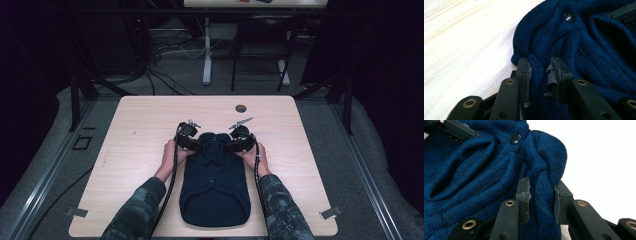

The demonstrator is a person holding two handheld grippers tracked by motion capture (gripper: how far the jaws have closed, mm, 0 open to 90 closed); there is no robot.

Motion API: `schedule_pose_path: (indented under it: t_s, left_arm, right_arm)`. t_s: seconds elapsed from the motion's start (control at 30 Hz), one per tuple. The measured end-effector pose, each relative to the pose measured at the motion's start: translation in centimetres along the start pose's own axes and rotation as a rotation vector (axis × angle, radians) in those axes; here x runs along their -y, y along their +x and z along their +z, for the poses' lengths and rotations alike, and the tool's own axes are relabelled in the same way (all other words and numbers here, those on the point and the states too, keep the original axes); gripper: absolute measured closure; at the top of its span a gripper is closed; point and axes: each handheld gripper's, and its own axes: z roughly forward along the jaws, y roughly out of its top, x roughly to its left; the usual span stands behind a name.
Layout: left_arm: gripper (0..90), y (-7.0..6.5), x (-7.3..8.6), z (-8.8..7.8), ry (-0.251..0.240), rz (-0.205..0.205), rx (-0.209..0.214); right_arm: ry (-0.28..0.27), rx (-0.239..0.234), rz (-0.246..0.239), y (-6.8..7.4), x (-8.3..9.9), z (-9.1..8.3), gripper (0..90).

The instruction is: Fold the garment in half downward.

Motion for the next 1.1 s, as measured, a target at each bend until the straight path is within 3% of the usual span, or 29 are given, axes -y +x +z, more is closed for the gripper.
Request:
schedule_pose_path:
  t_s: [0.33, 0.8, 1.03, 1.1]
  left_arm:
    - [75.7, -0.5, 0.1, -0.4, -0.017, 0.049, -0.018]
    - [76.4, -1.9, -0.6, -3.5, -0.132, 0.163, -0.085]
    - [76.7, -2.1, -0.9, -4.4, -0.166, 0.196, -0.101]
    - [76.8, -2.5, -1.0, -4.8, -0.177, 0.225, -0.124]
  right_arm:
    - [-0.018, 0.051, -0.072, 0.8, 0.1, -0.4, 72.3]
    - [-0.119, 0.159, -0.196, 2.6, -0.5, -3.2, 73.1]
    - [-0.159, 0.201, -0.243, 3.2, -0.9, -3.9, 73.4]
    - [-0.178, 0.229, -0.267, 3.6, -1.0, -4.1, 73.6]
